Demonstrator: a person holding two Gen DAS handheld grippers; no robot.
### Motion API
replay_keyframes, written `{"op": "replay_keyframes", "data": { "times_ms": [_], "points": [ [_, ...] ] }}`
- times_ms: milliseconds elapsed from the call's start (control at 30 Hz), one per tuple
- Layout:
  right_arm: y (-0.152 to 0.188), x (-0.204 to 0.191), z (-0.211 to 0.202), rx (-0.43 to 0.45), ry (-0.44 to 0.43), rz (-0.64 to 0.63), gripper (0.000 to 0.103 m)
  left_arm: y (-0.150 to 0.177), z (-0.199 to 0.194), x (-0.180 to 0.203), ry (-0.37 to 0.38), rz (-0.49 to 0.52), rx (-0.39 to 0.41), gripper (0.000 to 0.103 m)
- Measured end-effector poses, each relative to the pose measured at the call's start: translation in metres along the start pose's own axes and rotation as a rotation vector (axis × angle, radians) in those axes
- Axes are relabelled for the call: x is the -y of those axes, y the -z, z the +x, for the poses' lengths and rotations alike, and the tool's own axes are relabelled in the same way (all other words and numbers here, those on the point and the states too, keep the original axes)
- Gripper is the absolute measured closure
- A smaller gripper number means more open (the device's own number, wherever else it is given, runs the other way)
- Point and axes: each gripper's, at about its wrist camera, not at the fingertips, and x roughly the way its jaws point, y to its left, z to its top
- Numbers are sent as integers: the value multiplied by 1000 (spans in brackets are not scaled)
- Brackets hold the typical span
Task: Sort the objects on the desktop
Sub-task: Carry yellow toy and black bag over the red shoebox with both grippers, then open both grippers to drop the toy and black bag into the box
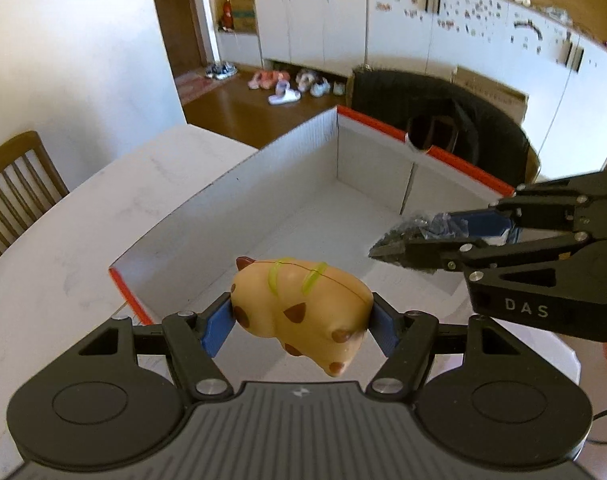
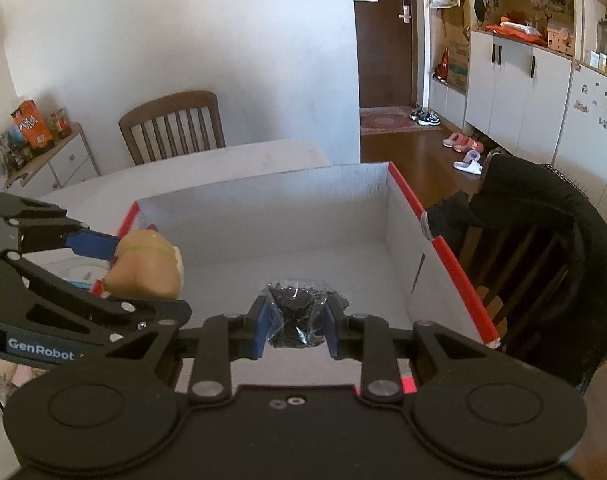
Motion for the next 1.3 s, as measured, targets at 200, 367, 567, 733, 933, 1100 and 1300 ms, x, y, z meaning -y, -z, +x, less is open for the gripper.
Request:
{"op": "replay_keyframes", "data": {
  "times_ms": [200,367,567,733,933,1100,1300],
  "points": [
    [-3,8,21,-44,11,-28,76,-13,30,4,17,49,-86,33],
    [-2,10,38,-97,4,-59,76,-19,54,5,22,85,-163,33],
    [-3,13,58,-164,-14,-63,76,-23,77,6,16,125,-227,33],
    [-3,11,66,-210,-13,-106,76,-20,91,6,29,134,-278,33],
    [-2,15,76,-273,-22,-98,76,-18,100,4,40,134,-331,32],
    [-5,14,82,-306,-28,-94,76,-15,104,5,36,158,-369,32],
    [-5,13,84,-329,-22,-105,73,-10,103,5,31,168,-374,32]
  ]
}}
